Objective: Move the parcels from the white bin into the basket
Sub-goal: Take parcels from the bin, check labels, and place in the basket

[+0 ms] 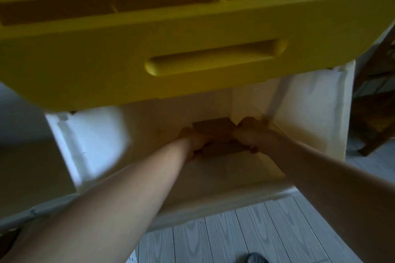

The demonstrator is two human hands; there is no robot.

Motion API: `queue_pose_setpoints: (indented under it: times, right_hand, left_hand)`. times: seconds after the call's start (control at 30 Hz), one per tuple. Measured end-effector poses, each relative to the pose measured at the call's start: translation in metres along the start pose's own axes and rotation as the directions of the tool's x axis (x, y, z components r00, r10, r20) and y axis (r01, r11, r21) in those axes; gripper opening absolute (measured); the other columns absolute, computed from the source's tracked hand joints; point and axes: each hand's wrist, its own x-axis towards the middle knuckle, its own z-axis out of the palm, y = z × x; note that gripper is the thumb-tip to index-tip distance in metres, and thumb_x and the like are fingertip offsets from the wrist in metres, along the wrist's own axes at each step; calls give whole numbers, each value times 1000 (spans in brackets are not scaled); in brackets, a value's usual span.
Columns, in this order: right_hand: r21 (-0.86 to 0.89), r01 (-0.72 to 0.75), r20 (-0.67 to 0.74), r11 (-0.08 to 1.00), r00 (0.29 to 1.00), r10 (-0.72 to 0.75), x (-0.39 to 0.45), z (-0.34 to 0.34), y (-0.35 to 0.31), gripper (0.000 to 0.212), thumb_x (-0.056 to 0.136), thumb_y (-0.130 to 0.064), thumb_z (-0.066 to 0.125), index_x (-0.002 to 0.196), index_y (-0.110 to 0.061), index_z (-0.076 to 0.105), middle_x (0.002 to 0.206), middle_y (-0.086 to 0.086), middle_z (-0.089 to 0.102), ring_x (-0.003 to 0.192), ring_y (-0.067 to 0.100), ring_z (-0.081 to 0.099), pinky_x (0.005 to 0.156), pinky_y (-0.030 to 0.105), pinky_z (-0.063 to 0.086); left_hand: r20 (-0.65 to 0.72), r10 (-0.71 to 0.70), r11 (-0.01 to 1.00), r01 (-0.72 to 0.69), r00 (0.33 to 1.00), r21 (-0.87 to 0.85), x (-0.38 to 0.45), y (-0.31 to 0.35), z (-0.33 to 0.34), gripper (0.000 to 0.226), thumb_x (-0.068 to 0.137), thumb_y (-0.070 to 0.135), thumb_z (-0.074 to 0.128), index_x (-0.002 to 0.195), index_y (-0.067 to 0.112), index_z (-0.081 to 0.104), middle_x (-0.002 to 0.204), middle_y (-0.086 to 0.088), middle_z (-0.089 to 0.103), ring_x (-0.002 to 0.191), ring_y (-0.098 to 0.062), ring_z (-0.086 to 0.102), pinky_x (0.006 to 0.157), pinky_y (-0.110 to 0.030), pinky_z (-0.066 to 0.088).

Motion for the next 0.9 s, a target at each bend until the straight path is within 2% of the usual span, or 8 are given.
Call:
queue_pose_setpoints:
  times: [0.07,0.13,0.2,0.3,0.53,0.63,0.73,0.9]
  right_hand:
    - [27,23,-52,999,998,-22,-17,-3,-3,22,92,-22,68,104,-4,66,94,13,67,76,24,63,53,29,51]
    - [44,50,-81,998,996,-46,-39,-9,-6,18,93,-20,66,98,-4,71,94,16,71,78,27,68,58,32,56]
    - [71,64,-102,995,993,-57,-59,-15,-8,15,92,-22,66,91,-8,73,90,16,75,81,29,72,73,41,64]
    - [133,76,-135,988,989,-57,-102,-18,-8,15,96,-23,64,93,-9,70,94,16,74,89,32,73,76,44,63]
    - [333,118,-53,936,993,-107,-200,-6,-14,26,98,-36,62,100,-12,71,91,8,76,79,25,75,58,29,58]
    - [346,168,-23,923,985,-171,-234,1,-23,31,99,-40,60,99,-12,72,85,5,76,73,20,74,53,25,55]
    - [380,202,12,903,975,-223,-257,9,-34,30,100,-39,59,101,-12,73,85,4,76,70,19,74,52,26,56]
    - [390,304,23,869,941,-339,-281,26,-55,40,99,-39,56,88,-3,69,73,10,61,58,19,62,59,31,50]
  left_hand:
    - [17,-51,998,51,999,-33,-16,1,-10,21,92,23,76,96,6,63,70,-6,47,54,-15,41,30,-11,26]
    - [73,-58,998,60,996,-32,-36,4,-22,31,97,25,68,75,12,52,67,-5,42,52,-13,35,31,-13,25]
    - [103,-14,998,21,995,-63,-55,8,-34,23,96,28,71,87,9,61,80,-10,57,60,-16,47,39,-18,32]
    - [107,45,987,-28,993,-157,-100,1,-56,61,75,32,89,123,10,58,117,-14,67,89,-25,64,51,-26,42]
    - [265,58,997,-40,962,-73,-213,-33,-104,101,40,25,95,130,13,50,114,-15,68,87,-24,61,57,-29,37]
    - [277,87,996,-76,957,-49,-248,-48,-118,95,45,31,95,128,15,52,108,-13,69,78,-20,61,53,-29,38]
    - [167,164,980,-142,972,-136,-268,-64,-136,65,76,41,86,129,17,56,108,-13,74,84,-26,67,61,-31,43]
    - [15,259,942,-250,966,-223,-287,-87,-170,63,70,62,78,123,28,68,121,0,74,119,-26,65,111,-48,44]
